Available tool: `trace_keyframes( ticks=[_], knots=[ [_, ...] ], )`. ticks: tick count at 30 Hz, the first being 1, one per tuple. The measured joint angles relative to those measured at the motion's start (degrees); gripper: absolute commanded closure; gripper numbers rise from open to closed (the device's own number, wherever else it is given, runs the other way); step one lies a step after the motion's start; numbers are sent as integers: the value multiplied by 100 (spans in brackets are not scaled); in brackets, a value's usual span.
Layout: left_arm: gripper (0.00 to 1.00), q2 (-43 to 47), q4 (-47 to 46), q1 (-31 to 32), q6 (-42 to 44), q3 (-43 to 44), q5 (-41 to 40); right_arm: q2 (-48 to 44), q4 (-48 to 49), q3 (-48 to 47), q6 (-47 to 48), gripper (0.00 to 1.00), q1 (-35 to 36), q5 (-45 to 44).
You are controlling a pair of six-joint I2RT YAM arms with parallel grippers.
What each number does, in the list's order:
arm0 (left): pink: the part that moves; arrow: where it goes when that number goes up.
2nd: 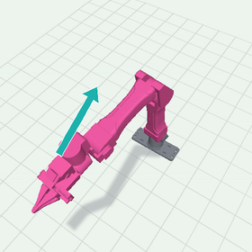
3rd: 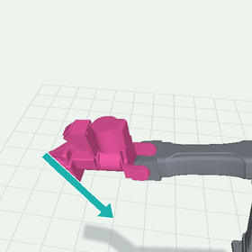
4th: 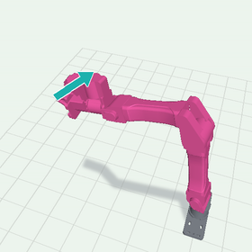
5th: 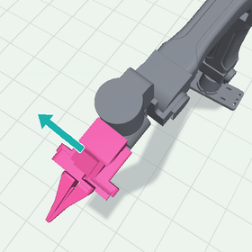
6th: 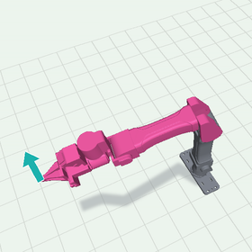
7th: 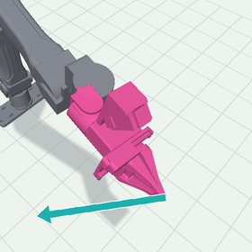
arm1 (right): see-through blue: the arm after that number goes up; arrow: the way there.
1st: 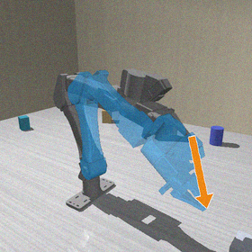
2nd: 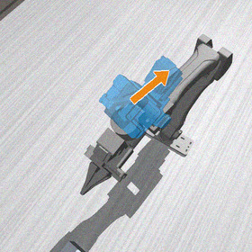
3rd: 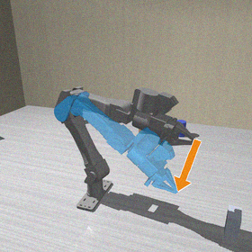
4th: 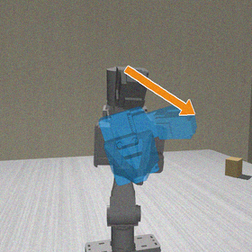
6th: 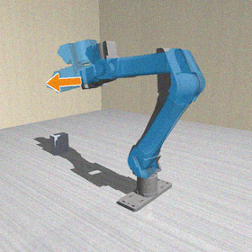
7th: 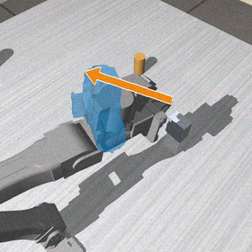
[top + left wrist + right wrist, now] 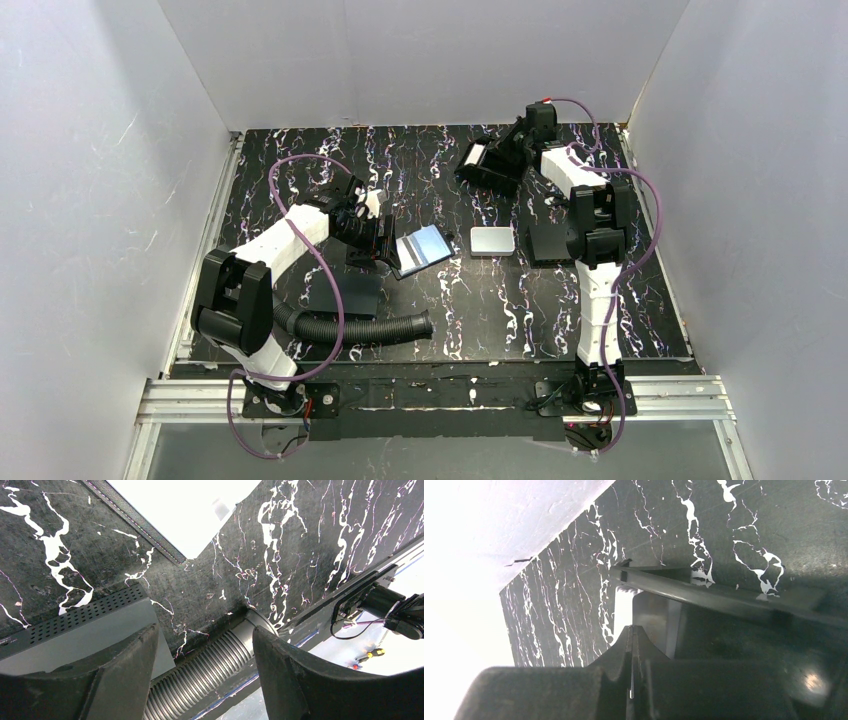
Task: Put the credit cards into the card holder
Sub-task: Pick up the credit card from the storage box.
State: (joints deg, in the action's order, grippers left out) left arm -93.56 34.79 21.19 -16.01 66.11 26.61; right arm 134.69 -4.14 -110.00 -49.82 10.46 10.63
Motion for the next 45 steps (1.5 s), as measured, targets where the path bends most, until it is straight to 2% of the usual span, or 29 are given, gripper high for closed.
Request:
trace_keyframes(
  ticks=[18, 33, 39, 45],
  knots=[
    [34, 0, 0, 4, 0, 6, 0, -268, -399, -7, 135, 99, 0, -47],
    [32, 0, 53, 34, -24, 187, 56, -872, -610, 105, 823, 99, -67, -128],
    [30, 2, 175, -22, -148, 677, 266, -1297, -559, 111, 1305, 99, -143, 194],
    [27, 71, -173, -503, -760, 1058, 1147, -1842, -511, 353, 1510, 99, -180, 1124]
  ],
)
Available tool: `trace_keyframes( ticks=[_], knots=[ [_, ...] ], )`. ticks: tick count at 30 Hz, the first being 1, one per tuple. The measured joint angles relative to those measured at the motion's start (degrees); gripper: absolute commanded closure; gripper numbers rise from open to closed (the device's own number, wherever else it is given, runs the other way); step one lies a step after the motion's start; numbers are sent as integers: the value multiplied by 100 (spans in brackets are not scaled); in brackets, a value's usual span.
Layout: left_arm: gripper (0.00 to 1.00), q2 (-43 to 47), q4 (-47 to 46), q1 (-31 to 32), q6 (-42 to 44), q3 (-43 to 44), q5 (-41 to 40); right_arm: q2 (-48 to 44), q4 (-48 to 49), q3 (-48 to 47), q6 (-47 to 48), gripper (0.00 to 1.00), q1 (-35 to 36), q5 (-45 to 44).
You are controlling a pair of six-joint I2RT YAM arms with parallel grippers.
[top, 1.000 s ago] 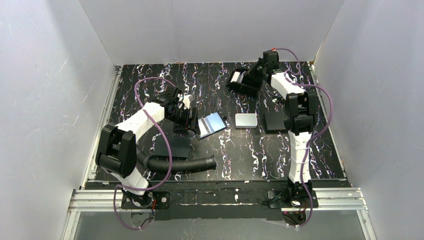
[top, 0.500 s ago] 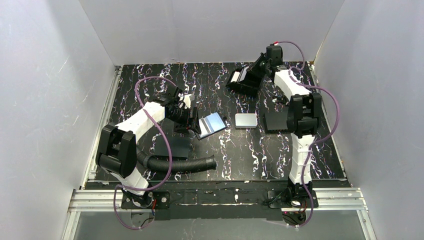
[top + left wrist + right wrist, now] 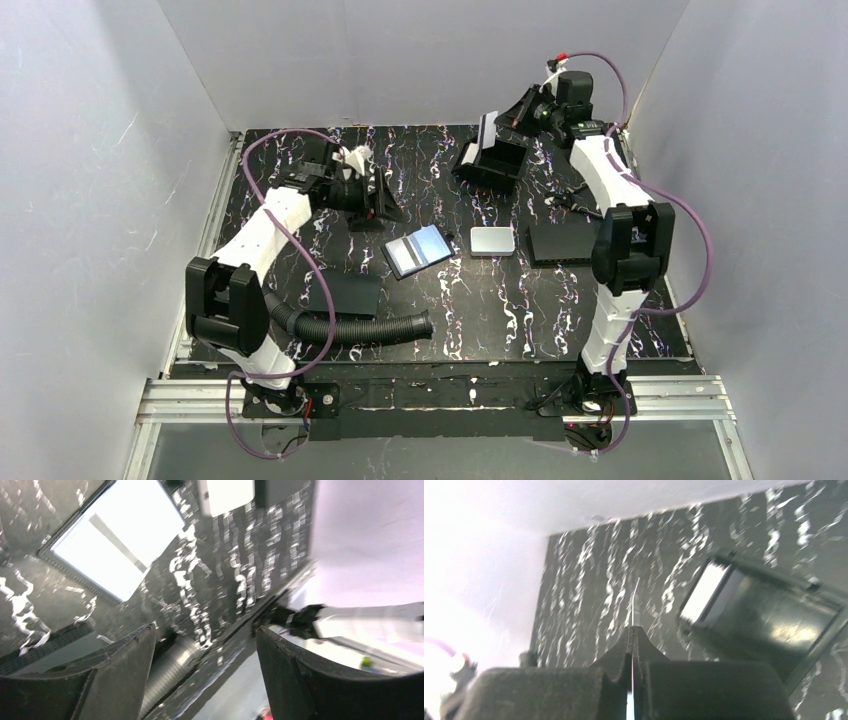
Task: Put the credit cards into the card holder
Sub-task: Pick up the credit card from the storage box.
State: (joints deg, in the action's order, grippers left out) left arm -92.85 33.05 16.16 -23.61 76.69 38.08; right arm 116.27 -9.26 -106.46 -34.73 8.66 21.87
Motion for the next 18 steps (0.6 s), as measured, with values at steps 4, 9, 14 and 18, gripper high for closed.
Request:
trace_keyframes(
  ticks=[4, 9, 14, 18],
  knots=[
    [24, 86, -1323, -345, -1224, -248, 865, -624, 586, 1023, -417, 99, 44, 1062],
    [21, 62, -3161, -364, -2809, -810, 1455, -953, 2482, 2771, -1805, 99, 505, 2297],
    [21, 58, -4270, -312, -3603, -1067, 1547, -953, 4011, 3729, -3116, 99, 1005, 2823],
    [23, 204, -4666, -289, -3982, -1459, 1378, -916, 5843, 4244, -4509, 99, 1227, 2970]
  ],
)
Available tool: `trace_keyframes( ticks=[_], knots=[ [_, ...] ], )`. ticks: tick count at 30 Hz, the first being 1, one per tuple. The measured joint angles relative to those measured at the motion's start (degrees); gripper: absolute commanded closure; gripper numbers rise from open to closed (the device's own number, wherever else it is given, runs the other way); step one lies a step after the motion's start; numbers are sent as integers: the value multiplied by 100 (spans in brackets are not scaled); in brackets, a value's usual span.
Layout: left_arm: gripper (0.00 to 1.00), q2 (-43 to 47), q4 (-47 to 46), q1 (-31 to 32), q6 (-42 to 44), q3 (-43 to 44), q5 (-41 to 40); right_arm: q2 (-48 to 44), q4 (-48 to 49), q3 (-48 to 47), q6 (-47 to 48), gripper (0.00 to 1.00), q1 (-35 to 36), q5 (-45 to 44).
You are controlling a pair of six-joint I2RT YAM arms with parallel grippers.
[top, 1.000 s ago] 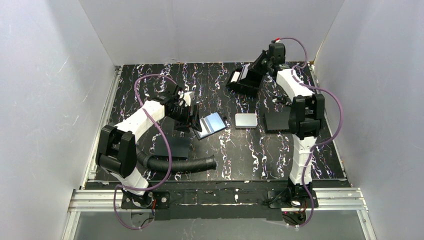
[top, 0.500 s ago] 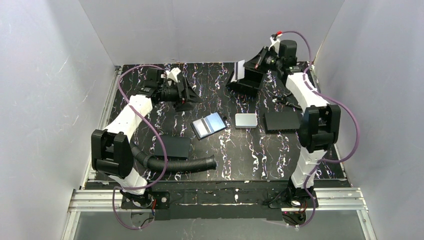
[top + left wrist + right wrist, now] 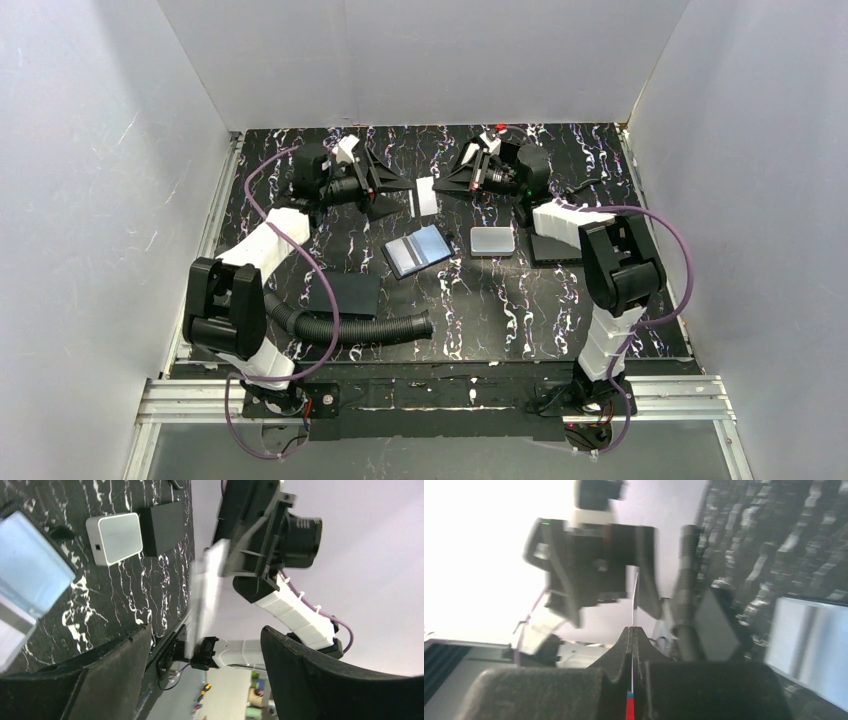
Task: Put the credit cards into the card holder
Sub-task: Pick up the credit card from the storage box, then insert the credit card into the card holder.
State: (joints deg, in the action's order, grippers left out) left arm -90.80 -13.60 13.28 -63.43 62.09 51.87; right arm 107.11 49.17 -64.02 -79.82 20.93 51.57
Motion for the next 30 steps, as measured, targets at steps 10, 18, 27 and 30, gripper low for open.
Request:
trace_keyframes(
  ticks=[10, 18, 27, 30],
  knots=[
    [67, 511, -155, 118, -557, -539, -385, 492, 2917, 313, -2165, 99, 360, -58],
    [100, 875, -351, 204, -565, -602, -535, 488, 2637, 409, -1804, 82, 409, -50],
    [100, 1128, 293, 800, 480, -1274, -2393, -44, -3523, -816, 3443, 40, 261, -1399],
    [100, 1044, 417, 1028, 723, -1367, -2952, -20, -4536, -976, 4505, 43, 283, -1607]
  ],
)
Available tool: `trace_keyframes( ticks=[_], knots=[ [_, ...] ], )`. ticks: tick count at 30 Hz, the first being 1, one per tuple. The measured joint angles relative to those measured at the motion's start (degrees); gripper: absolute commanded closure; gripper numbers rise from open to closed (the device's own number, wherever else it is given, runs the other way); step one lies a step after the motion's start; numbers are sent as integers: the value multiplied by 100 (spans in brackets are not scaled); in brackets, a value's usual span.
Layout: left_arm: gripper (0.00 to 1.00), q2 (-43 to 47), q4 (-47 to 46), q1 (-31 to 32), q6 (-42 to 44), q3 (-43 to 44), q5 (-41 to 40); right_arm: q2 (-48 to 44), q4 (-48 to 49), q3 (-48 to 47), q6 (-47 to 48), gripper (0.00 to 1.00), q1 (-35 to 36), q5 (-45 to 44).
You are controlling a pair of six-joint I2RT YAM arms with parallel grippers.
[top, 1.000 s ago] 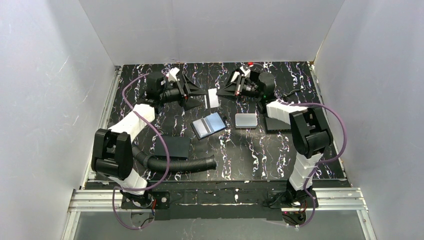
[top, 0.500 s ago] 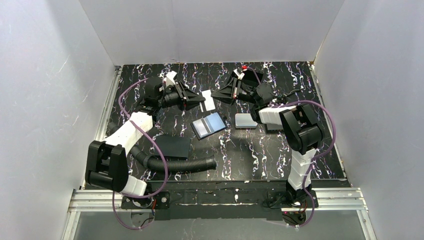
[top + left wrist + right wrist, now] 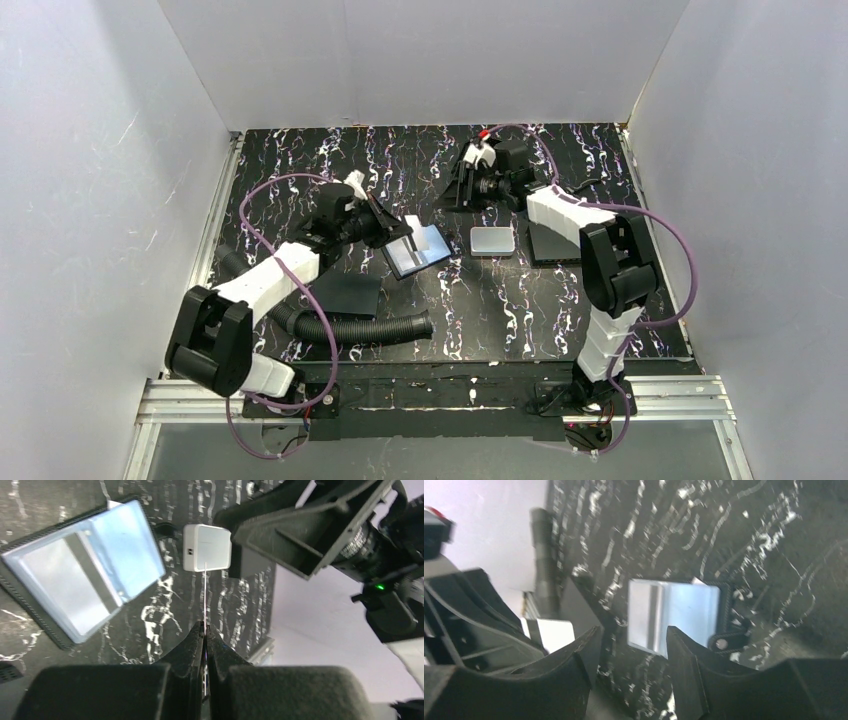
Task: Put the credit cards into the card holder
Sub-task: Insert the credit card into the card holder.
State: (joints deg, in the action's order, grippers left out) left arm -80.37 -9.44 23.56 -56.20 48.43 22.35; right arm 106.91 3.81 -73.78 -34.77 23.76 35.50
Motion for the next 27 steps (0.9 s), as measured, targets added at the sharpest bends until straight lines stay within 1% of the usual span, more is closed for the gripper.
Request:
trace_keyframes(
  ticks=[1, 3, 7, 9, 14, 17, 20, 27],
  knots=[
    [100, -77, 8, 39, 32, -6, -160, 69, -226, -40, 227, 45, 14, -10],
    [100, -266, -17, 56, 53, -12, -375, 283, -561, -113, 635, 55, 48, -20],
    [100, -699, -100, 51, 32, -68, -578, 791, -1005, -183, 1118, 65, 112, 32],
    [100, -822, -109, 44, 13, -147, -627, 948, -1150, -183, 1241, 65, 143, 55],
    [100, -1087, -164, -24, 13, -303, -654, 1037, -1171, -183, 1351, 63, 224, 76],
    [100, -1246, -305, -79, 22, -347, -615, 1060, -1158, -183, 1414, 65, 254, -5],
    [100, -1398, -494, -123, 77, -383, -542, 1070, -1146, -176, 1421, 69, 261, -124],
    [100, -1713, -917, -147, 107, -380, -236, 1072, -1081, -133, 1370, 71, 254, -238]
  ],
)
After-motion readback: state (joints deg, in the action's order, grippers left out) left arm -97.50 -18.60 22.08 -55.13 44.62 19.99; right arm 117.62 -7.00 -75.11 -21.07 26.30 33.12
